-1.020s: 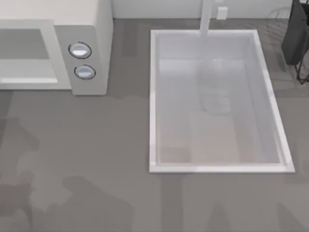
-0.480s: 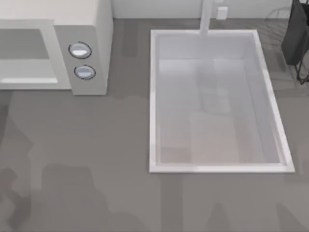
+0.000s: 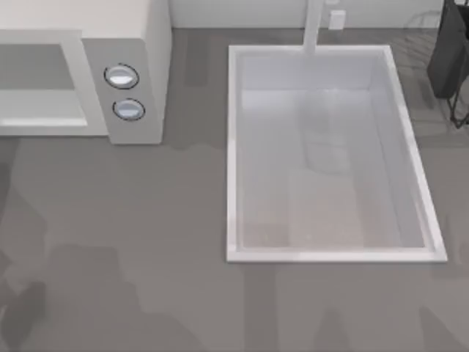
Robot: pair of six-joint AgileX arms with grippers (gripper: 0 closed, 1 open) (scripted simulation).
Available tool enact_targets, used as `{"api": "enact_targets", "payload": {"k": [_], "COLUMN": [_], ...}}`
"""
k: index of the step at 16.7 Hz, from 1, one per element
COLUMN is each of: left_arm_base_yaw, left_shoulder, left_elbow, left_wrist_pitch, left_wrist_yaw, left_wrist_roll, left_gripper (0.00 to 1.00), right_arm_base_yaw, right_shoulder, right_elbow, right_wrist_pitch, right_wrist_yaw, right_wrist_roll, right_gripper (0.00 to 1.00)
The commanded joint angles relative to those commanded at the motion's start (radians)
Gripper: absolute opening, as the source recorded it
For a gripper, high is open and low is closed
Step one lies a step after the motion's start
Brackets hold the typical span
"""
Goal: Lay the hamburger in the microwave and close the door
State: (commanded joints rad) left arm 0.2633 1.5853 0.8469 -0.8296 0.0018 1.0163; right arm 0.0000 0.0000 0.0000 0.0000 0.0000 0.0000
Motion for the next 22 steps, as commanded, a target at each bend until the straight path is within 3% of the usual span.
{"api": "enact_targets", "payload": {"k": [5, 10, 22], "left_arm_base_yaw": [0.002, 0.003, 0.003], "left_shoulder": [0.111, 0.127, 0.127], "left_elbow": [-0.102, -0.116, -0.116], "left_wrist_pitch": [0.22, 0.245, 0.245], "left_wrist_yaw": [0.0, 0.0, 0.0], "left_wrist_roll": [0.005, 0.006, 0.006], "left_gripper": [1.0, 1.0, 0.1], "right_arm_base_yaw": [0.0, 0.0, 0.0], "right_shoulder": [0.0, 0.0, 0.0], "right_elbow": [0.0, 0.0, 0.0], "right_wrist_pitch": [0.0, 0.0, 0.0], "right_wrist_yaw": [0.0, 0.0, 0.0], "right_wrist_roll": [0.0, 0.0, 0.0], "right_gripper": [1.0, 1.0, 1.0]}}
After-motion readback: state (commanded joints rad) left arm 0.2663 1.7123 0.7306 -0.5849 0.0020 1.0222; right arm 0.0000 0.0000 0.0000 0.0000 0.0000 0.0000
